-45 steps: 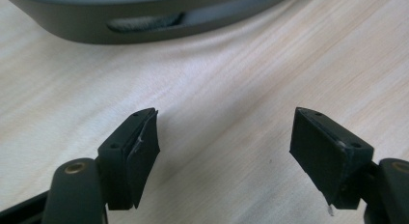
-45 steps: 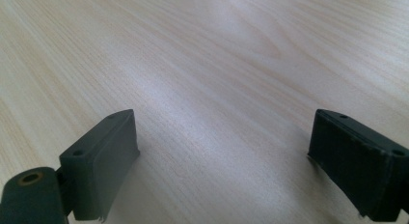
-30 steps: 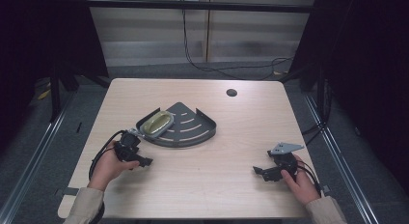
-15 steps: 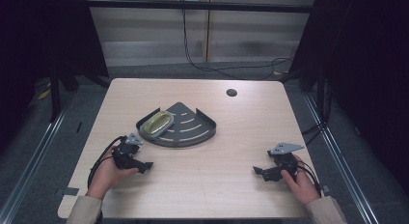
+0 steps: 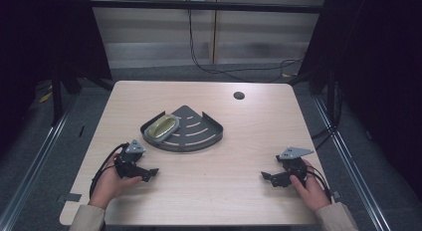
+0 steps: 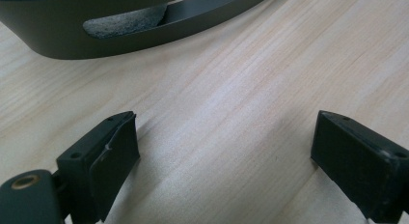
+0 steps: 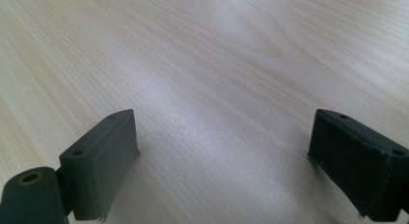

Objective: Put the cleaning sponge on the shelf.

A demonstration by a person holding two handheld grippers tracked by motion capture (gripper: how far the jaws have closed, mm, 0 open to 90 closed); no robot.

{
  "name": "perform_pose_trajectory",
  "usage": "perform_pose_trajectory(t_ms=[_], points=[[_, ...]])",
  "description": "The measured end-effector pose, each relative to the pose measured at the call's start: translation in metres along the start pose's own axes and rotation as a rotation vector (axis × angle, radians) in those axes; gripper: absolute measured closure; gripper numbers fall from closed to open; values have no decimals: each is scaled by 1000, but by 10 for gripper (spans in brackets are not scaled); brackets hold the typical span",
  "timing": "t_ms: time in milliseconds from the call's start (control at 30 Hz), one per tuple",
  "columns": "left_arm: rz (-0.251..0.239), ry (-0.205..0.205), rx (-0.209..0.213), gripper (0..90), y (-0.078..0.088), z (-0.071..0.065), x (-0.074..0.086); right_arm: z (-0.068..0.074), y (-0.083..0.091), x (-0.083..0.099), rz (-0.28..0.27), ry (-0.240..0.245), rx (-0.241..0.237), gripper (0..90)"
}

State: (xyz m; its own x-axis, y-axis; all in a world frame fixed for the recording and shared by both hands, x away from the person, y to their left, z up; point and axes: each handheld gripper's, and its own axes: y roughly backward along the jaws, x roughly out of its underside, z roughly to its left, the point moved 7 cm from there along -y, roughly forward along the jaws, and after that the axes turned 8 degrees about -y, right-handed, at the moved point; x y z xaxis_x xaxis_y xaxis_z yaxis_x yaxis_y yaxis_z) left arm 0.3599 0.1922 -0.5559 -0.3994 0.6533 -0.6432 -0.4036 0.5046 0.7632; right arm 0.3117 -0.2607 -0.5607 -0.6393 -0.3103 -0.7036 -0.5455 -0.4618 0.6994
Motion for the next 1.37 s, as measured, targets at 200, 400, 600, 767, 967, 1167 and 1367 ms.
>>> perform_pose_trajectory(t_ms=[200,400,600,767,967,1167,1367], points=[[-36,-8,-7,32,-2,-1,2,0,0,0,0,0,0,93],[-50,-9,-5,19,-2,-1,2,0,0,0,0,-1,0,93],[-67,-18,-6,0,-3,-1,3,0,0,0,0,-2,0,93],[-72,-14,-4,0,-4,-1,3,0,0,0,0,0,0,93],[-72,-14,-5,0,-4,-1,3,0,0,0,0,-1,0,93],[-73,-14,-5,0,-4,-1,3,0,0,0,0,-1,0,93],[-73,-13,-7,0,-4,-1,3,0,0,0,-1,-1,0,93]])
